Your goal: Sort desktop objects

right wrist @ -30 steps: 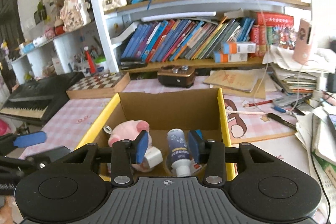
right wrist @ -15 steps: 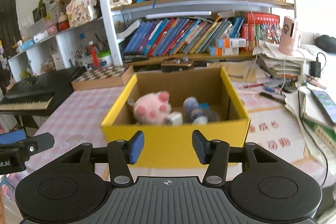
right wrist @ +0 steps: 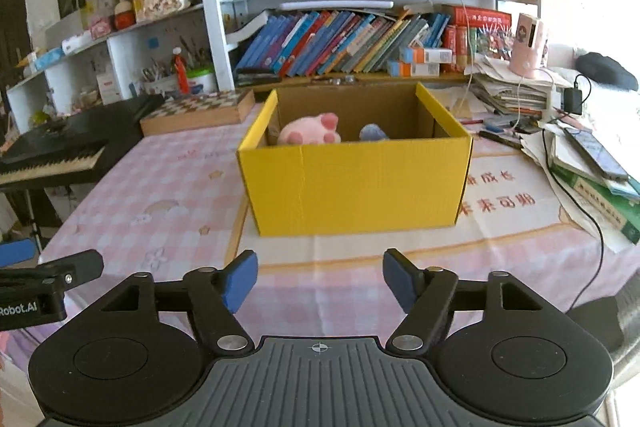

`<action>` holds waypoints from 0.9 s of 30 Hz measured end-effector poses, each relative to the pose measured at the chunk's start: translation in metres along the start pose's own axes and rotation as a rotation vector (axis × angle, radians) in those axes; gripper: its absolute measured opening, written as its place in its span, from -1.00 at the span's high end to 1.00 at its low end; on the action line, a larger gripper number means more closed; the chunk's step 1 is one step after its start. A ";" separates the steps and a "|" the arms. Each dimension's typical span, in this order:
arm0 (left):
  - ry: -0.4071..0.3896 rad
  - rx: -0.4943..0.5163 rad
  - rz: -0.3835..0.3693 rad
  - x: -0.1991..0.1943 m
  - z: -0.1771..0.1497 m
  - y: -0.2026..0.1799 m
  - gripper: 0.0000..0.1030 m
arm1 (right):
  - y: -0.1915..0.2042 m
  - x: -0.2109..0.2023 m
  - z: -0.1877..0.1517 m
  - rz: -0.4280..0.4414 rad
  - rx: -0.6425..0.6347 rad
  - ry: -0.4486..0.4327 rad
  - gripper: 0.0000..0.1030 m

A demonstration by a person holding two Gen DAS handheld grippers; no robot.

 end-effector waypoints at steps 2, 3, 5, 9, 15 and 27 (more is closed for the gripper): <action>0.000 -0.003 0.004 -0.004 -0.003 0.003 -1.00 | 0.006 -0.005 -0.004 -0.001 -0.011 -0.001 -0.57; -0.001 -0.003 0.006 -0.006 -0.005 0.004 -1.00 | 0.008 -0.007 -0.006 -0.001 -0.014 -0.001 -0.63; -0.007 -0.002 0.003 -0.011 -0.007 0.006 -1.00 | 0.012 -0.010 -0.009 0.003 -0.019 0.002 -0.66; -0.013 -0.001 -0.006 -0.018 -0.011 0.008 -1.00 | 0.018 -0.014 -0.015 0.005 -0.023 0.016 -0.72; -0.005 0.001 -0.012 -0.023 -0.014 0.010 -1.00 | 0.023 -0.017 -0.020 0.002 -0.025 0.030 -0.82; 0.032 -0.011 -0.004 -0.026 -0.020 0.014 -1.00 | 0.027 -0.017 -0.028 0.006 -0.030 0.071 -0.91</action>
Point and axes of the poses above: each gripper's, at about its wrist camera, not at the fingertips, and x roughly the way its jaws point, y to its left, z to its top, the point moved 2 cm from there along x, roughly the way its jaws point, and after that the axes turned 2 degrees about -z, right-handed, at the moved point
